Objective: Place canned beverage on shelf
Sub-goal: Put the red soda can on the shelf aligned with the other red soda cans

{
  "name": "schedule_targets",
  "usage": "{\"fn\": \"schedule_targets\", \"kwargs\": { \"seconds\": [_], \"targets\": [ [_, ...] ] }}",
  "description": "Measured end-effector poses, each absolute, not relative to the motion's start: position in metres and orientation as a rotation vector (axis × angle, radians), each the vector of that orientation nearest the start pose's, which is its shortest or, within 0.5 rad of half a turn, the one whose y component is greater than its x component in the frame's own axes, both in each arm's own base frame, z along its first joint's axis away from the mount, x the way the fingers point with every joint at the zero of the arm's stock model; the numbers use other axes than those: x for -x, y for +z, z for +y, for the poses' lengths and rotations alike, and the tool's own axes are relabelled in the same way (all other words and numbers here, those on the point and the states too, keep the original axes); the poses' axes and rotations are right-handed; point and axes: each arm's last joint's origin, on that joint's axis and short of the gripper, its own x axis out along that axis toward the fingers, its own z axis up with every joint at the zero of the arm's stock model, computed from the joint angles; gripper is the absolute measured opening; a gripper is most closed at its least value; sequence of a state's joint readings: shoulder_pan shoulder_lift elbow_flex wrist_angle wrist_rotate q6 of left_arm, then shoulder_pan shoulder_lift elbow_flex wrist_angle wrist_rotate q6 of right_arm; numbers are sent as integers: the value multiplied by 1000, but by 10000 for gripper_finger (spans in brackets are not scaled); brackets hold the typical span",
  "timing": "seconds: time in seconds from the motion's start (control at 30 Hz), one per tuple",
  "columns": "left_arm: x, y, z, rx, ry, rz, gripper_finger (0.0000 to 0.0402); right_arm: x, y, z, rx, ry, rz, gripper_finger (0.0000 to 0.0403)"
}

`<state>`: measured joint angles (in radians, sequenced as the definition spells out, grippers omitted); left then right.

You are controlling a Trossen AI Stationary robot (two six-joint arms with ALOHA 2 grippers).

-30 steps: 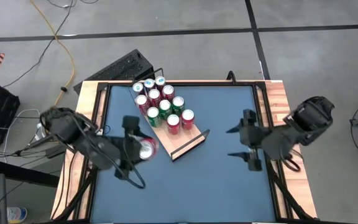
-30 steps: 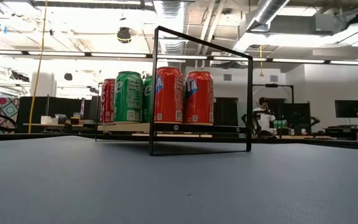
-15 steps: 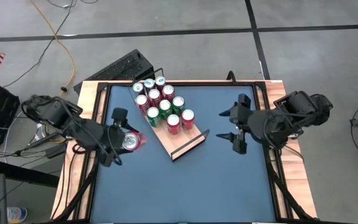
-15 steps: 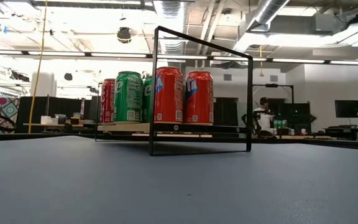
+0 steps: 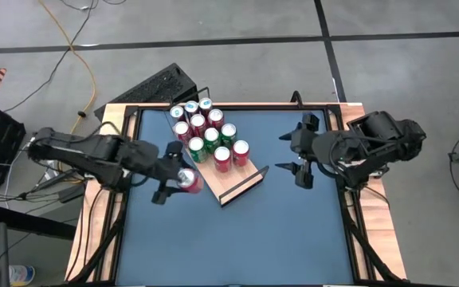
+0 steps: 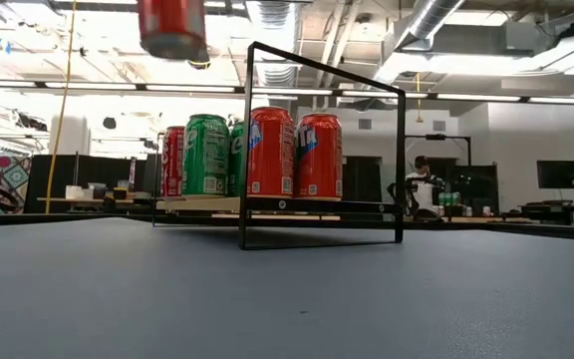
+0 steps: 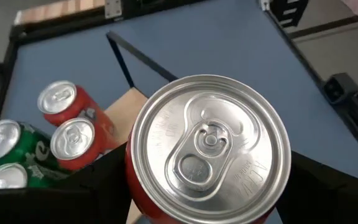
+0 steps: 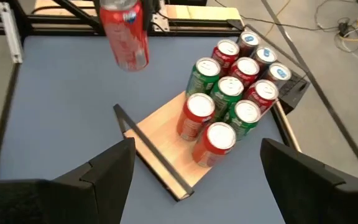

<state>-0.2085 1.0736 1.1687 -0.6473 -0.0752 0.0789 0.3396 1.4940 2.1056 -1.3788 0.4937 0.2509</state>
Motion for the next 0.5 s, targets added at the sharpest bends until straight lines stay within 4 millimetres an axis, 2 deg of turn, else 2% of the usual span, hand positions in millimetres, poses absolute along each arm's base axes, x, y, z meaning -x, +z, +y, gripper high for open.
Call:
{"fn": "schedule_targets", "kwargs": {
  "seconds": [0.2, 0.33, 0.5],
  "targets": [
    [-236, 343, -21, -62, -97, 608, 282, -226, 491, 56, 73, -244, 689, 329],
    [-251, 326, -15, -68, -129, 619, 282, -227, 491, 54, 79, -221, 704, 329],
    [-261, 300, -5, -41, -158, 653, 282, -227, 490, 54, 78, -202, 711, 329]
  ]
}}
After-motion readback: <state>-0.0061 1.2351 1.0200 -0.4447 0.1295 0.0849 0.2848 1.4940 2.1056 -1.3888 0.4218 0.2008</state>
